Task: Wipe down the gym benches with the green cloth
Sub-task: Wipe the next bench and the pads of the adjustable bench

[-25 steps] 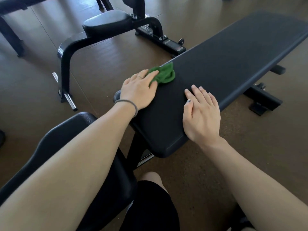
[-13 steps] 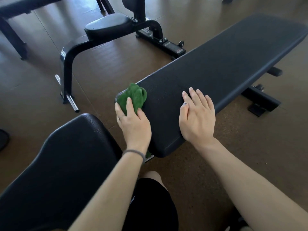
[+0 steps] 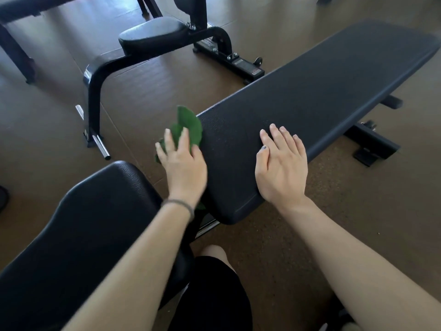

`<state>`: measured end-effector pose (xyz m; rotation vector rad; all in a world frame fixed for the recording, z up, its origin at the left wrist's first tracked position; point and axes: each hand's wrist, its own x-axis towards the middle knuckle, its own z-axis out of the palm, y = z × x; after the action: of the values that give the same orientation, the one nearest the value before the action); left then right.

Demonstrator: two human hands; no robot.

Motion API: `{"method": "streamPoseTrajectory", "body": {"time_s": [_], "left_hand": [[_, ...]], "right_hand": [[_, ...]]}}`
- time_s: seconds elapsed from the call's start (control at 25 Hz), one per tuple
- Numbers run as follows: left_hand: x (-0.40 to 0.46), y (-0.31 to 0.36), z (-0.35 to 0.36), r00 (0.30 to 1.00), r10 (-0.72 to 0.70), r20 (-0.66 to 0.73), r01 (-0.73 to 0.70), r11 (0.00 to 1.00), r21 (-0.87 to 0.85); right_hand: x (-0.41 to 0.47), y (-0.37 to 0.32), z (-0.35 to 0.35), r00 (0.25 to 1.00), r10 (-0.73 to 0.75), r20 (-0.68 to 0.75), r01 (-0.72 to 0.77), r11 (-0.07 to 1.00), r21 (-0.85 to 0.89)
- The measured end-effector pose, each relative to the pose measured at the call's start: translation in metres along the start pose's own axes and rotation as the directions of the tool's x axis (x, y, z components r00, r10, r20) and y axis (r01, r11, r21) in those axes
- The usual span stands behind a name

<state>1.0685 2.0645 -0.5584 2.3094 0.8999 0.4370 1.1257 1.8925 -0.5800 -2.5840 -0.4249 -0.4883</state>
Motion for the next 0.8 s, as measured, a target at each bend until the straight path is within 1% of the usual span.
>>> {"method": "streamPoseTrajectory", "body": {"time_s": [0.04, 0.08, 0.12, 0.16, 0.24, 0.28, 0.32, 0.36, 0.4, 0.44, 0.52, 0.56, 0.6, 0.68, 0.72, 0.8], "left_hand": [[-0.027, 0.002, 0.003, 0.994, 0.108, 0.016, -0.109, 0.992, 0.062], [-0.05, 0.003, 0.004, 0.981, 0.187, 0.053, -0.192, 0.974, 0.12], [-0.062, 0.005, 0.003, 0.965, 0.236, 0.113, -0.253, 0.952, 0.172], [-0.06, 0.007, 0.002, 0.945, 0.277, 0.172, -0.311, 0.926, 0.214], [-0.025, 0.012, 0.002, 0.909, 0.329, 0.255, -0.399, 0.865, 0.305], [-0.003, 0.017, 0.003, 0.899, 0.331, 0.286, -0.417, 0.844, 0.337], [0.014, 0.023, 0.002, 0.9, 0.301, 0.316, -0.406, 0.842, 0.354], [0.022, 0.027, 0.003, 0.899, 0.274, 0.341, -0.396, 0.842, 0.367], [0.017, 0.031, 0.006, 0.893, 0.28, 0.353, -0.408, 0.834, 0.371], [0.002, 0.032, 0.01, 0.879, 0.321, 0.353, -0.447, 0.812, 0.375], [-0.046, 0.026, 0.007, 0.817, 0.459, 0.348, -0.566, 0.752, 0.337], [-0.066, 0.02, 0.002, 0.787, 0.509, 0.347, -0.609, 0.729, 0.312], [-0.077, 0.015, -0.002, 0.773, 0.525, 0.357, -0.626, 0.722, 0.294], [-0.067, 0.018, -0.004, 0.757, 0.519, 0.398, -0.639, 0.714, 0.285], [-0.055, 0.024, -0.001, 0.753, 0.514, 0.412, -0.645, 0.702, 0.302], [-0.027, 0.041, 0.015, 0.768, 0.472, 0.433, -0.622, 0.712, 0.327]], "right_hand": [[0.0, 0.0, 0.0, 1.0, 0.004, -0.005, -0.004, 1.0, 0.004], [0.0, 0.0, 0.0, 1.0, 0.005, -0.008, -0.005, 1.0, 0.011], [0.0, 0.0, 0.0, 1.0, 0.007, -0.011, -0.007, 1.0, 0.025], [-0.001, -0.001, -0.001, 1.0, 0.013, -0.011, -0.012, 0.999, 0.042], [0.001, -0.001, -0.003, 1.0, 0.03, -0.007, -0.029, 0.997, 0.071], [0.001, -0.002, -0.004, 0.999, 0.037, 0.001, -0.037, 0.996, 0.081], [0.001, -0.002, -0.005, 0.999, 0.037, 0.02, -0.039, 0.996, 0.084], [0.001, -0.002, -0.007, 0.998, 0.033, 0.047, -0.037, 0.996, 0.083], [0.002, -0.002, -0.009, 0.997, 0.023, 0.076, -0.029, 0.996, 0.081], [0.003, 0.0, -0.01, 0.994, 0.014, 0.106, -0.023, 0.997, 0.08], [0.005, 0.003, -0.013, 0.989, 0.017, 0.149, -0.033, 0.994, 0.108], [0.006, 0.003, -0.016, 0.986, 0.022, 0.166, -0.047, 0.988, 0.145], [0.008, 0.004, -0.02, 0.981, 0.03, 0.193, -0.07, 0.977, 0.203], [0.012, 0.009, -0.033, 0.964, 0.025, 0.266, -0.116, 0.936, 0.331], [0.013, 0.014, -0.039, 0.957, 0.008, 0.291, -0.119, 0.922, 0.369], [0.014, 0.028, -0.049, 0.952, -0.018, 0.305, -0.103, 0.921, 0.376]]}}
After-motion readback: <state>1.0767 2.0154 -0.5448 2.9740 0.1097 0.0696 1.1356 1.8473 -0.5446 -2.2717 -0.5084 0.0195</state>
